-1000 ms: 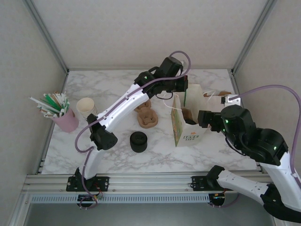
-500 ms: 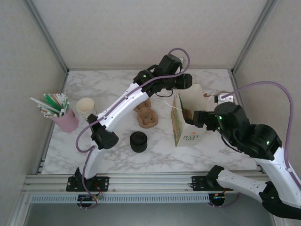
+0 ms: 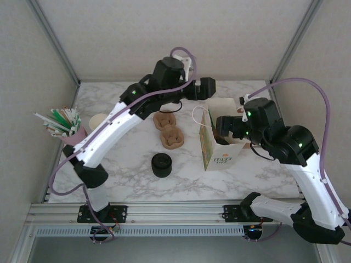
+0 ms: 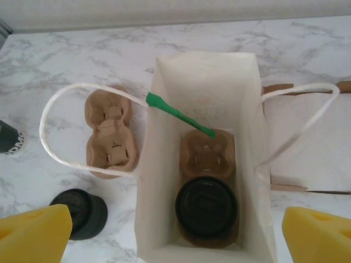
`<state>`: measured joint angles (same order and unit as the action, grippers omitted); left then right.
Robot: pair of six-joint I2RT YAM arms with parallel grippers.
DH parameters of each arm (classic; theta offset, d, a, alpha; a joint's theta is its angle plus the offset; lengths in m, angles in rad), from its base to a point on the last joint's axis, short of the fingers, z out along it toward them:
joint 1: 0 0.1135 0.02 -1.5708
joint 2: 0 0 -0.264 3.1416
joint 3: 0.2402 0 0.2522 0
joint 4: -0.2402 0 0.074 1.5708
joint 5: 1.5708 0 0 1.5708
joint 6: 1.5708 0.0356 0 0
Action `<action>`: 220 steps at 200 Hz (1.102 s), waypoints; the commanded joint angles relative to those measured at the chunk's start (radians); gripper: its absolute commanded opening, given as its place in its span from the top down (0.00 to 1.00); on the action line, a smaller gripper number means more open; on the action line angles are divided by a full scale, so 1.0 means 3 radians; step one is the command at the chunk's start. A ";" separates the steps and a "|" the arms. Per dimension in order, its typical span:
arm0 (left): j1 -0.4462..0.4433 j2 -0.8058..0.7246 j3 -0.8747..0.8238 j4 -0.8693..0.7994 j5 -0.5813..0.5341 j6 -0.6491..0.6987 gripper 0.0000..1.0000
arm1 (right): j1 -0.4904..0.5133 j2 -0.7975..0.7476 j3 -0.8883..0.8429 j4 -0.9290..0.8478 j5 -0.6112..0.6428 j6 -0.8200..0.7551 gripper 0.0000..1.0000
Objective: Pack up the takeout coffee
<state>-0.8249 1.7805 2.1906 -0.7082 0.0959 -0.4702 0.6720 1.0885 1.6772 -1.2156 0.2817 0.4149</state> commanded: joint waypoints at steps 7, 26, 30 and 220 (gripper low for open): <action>0.0077 -0.0399 -0.0574 0.0350 -0.0120 0.0039 0.01 | -0.0234 0.0202 0.0340 0.0041 -0.0467 -0.0149 0.01; 0.0133 -0.0729 -0.1044 0.0642 -0.0128 0.0014 0.00 | -0.0459 0.0423 0.0565 -0.0018 -0.0735 -0.0174 0.01; 0.0145 -0.0794 -0.1130 0.0700 -0.0128 0.0008 0.00 | -0.0509 0.0472 0.0611 -0.0033 -0.0796 -0.0170 0.01; 0.1366 -0.1573 -0.3147 0.1836 0.0803 -0.0434 0.00 | -0.2728 0.1168 0.0688 0.0019 -0.1179 0.0285 0.01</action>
<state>-0.4431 1.3521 1.2984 -0.2100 0.2794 -0.5663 -0.1020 1.4857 1.9457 -1.2148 -0.1150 0.5129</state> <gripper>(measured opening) 0.996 0.988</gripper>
